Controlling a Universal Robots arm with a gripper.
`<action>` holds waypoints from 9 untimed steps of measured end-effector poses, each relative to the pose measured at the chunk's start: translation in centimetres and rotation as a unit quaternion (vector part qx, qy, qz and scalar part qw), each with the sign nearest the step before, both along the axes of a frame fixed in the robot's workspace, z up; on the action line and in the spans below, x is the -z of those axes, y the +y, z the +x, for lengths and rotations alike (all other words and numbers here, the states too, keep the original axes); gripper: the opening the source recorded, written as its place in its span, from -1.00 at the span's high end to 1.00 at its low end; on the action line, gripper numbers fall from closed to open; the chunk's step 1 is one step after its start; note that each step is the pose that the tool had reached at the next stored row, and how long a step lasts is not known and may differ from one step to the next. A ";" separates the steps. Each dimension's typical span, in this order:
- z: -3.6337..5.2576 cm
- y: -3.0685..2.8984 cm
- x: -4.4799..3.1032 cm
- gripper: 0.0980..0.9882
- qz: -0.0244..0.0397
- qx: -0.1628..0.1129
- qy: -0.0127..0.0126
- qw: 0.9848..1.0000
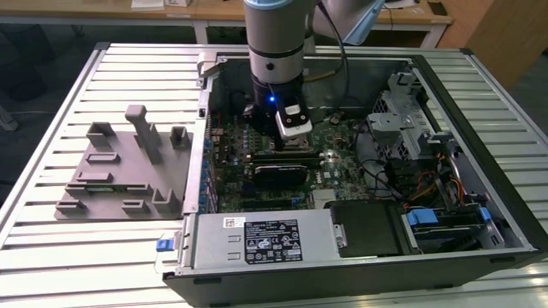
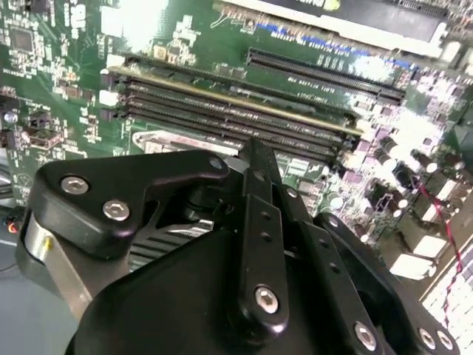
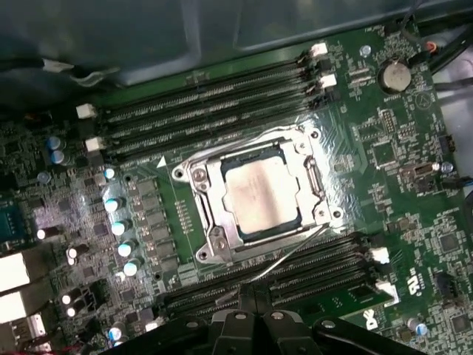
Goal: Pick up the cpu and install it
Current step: 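Install the second cpu locking lever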
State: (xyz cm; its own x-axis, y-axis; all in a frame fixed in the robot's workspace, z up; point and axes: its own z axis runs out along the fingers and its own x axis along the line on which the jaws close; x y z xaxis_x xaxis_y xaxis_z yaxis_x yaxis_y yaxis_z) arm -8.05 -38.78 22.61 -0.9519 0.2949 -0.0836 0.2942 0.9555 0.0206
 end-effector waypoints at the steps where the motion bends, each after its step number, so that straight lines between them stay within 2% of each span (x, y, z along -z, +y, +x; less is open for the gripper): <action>1: 0.00 0.00 0.00 0.98 0.000 0.000 0.000 1.000; 4: 0.00 -0.01 0.00 0.98 0.000 0.000 0.000 1.000; 6: 0.00 -0.01 0.08 0.98 0.007 -0.005 0.000 1.000; 9: -0.01 0.00 0.24 0.98 0.011 -0.025 0.000 1.000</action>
